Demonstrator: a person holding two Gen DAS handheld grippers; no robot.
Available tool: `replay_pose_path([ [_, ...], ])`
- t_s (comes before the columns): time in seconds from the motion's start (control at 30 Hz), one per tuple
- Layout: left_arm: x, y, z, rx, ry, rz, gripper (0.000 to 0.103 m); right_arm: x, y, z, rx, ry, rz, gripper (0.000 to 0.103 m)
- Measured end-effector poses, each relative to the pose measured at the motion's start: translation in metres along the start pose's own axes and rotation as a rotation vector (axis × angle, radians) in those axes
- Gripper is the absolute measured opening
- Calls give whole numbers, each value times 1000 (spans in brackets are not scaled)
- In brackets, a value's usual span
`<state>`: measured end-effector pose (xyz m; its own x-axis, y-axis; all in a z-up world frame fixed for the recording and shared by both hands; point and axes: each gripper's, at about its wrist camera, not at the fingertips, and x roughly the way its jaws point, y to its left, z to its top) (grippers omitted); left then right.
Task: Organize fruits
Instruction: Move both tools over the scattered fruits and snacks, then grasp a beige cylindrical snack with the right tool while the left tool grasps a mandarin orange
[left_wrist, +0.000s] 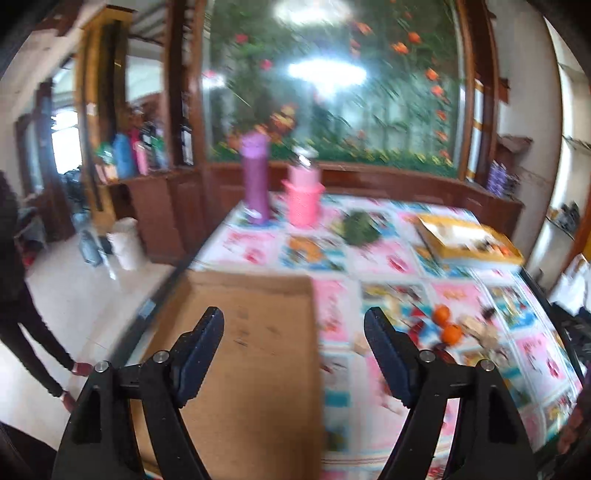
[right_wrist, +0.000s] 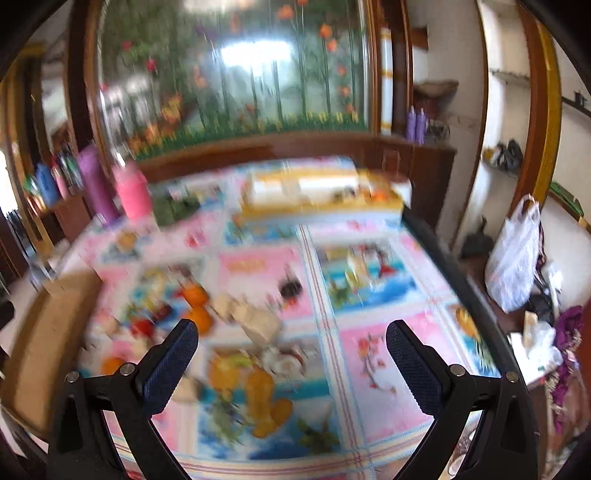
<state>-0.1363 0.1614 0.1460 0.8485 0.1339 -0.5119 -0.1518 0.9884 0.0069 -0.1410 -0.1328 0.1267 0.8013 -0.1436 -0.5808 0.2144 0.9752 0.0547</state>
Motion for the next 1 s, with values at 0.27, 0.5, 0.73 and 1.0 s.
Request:
replay_pose_path([
  [0.27, 0, 26, -9, -49, 19, 13, 79, 14, 25, 7, 47, 84, 224, 102],
  [0.5, 41, -35, -41, 39, 195, -227, 79, 57, 33, -35, 3, 262, 302, 66],
  [0.73, 70, -90, -70, 146, 318, -321, 59, 74, 54, -54, -67, 322, 401, 52],
  [1.0, 98, -102, -77, 143, 403, -327, 58, 92, 68, -67, -109, 364, 419, 51],
])
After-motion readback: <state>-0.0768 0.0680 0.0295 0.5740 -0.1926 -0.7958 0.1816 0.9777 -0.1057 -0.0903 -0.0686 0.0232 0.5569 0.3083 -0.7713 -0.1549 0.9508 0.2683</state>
